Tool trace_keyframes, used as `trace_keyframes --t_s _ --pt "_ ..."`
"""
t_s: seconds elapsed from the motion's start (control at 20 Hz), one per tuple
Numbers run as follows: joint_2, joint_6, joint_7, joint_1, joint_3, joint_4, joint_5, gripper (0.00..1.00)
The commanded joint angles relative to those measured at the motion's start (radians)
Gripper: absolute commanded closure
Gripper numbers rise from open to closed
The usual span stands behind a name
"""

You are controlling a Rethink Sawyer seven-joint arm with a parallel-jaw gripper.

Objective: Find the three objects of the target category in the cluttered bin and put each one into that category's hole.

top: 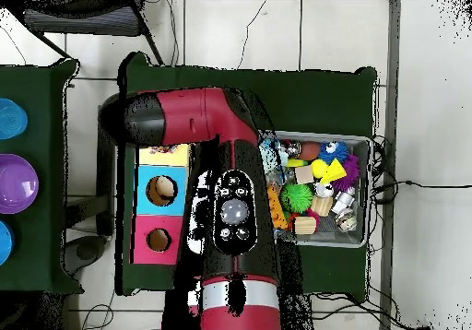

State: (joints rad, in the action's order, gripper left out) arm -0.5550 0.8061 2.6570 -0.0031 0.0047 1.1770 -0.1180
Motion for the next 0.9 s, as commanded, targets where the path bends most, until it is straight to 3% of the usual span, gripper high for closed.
trace_keyframes --t_s 0.05,0.9 --pt "0.050 0.039 -0.117 -0.034 0.036 0.022 -0.065 1.00" --pt "-0.006 0.023 -0.110 -0.041 0.069 0.153 -0.029 1.00"
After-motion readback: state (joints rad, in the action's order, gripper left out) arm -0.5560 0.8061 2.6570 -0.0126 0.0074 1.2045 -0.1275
